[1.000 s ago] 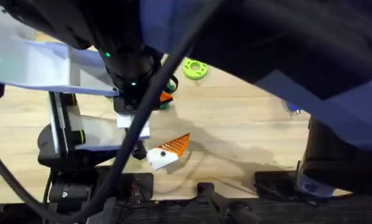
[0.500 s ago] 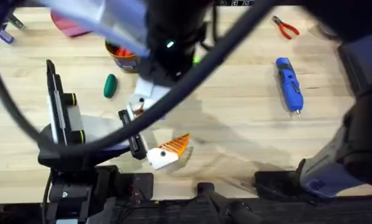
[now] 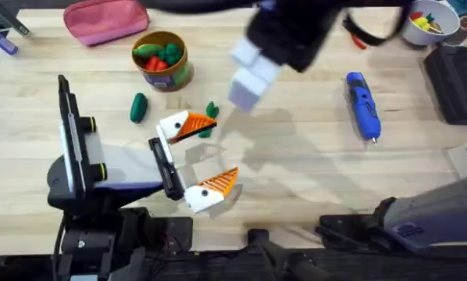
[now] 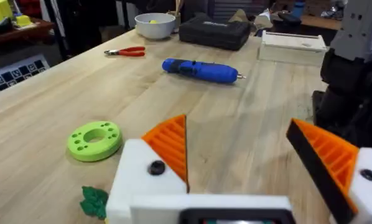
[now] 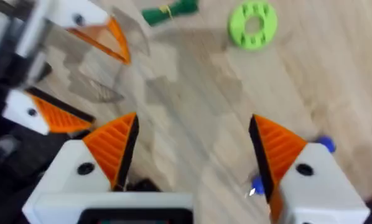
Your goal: Pick up the gripper from the table and insert it into the empty holder that is missing its gripper. Then pick up a screw, insert it into the mounting hole, and use the screwdriver to tighten it. Finally, clean up the table by picking up the vegetable and placing it into the bucket.
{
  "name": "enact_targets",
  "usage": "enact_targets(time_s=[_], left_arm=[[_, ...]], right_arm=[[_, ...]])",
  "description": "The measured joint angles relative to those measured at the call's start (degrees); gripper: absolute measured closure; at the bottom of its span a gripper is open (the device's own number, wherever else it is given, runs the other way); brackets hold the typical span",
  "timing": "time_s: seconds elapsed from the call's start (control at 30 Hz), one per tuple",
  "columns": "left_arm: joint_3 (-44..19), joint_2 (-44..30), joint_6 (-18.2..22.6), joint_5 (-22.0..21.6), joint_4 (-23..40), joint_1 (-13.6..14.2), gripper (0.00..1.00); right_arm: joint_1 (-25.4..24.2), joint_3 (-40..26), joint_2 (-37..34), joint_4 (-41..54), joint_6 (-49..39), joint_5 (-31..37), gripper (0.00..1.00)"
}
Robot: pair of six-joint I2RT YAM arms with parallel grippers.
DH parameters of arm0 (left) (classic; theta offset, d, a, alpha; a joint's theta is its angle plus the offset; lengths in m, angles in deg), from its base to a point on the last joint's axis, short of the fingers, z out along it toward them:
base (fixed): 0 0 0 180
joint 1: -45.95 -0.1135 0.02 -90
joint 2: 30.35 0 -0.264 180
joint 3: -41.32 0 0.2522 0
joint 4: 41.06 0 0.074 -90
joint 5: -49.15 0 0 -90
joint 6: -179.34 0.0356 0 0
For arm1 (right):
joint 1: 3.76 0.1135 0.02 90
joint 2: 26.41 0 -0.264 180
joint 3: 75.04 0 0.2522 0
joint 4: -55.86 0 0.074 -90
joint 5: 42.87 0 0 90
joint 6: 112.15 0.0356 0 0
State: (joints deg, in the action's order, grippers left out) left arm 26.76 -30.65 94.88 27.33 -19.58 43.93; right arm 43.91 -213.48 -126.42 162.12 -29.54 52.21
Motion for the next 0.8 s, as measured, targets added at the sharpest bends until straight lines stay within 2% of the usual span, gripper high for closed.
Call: enact_targets(time_s=[0.13, 0.23, 0.4, 0.63, 0.8], left_arm=[[0.0, 0.0, 0.0, 0.0, 0.0, 0.0, 0.016], [0.0, 0.0, 0.0, 0.0, 0.0, 0.0, 0.016], [0.0, 0.0, 0.0, 0.0, 0.0, 0.0, 0.015], [0.0, 0.0, 0.0, 0.0, 0.0, 0.0, 0.015], [0.0, 0.0, 0.0, 0.0, 0.0, 0.0, 0.015]], right_arm=[[-3.2, 11.3, 7.3, -4.0, 2.4, 0.0, 0.008], [-6.8, 23.1, 15.4, -10.7, 4.6, -0.2, 0.007], [-16.7, 38.3, 28.4, -16.3, 8.8, -0.3, 0.007], [-33.1, 49.4, 39.9, -18.1, 10.9, -0.3, 0.008], [-41.3, 51.2, 42.0, -18.3, 11.7, -0.2, 0.008]])
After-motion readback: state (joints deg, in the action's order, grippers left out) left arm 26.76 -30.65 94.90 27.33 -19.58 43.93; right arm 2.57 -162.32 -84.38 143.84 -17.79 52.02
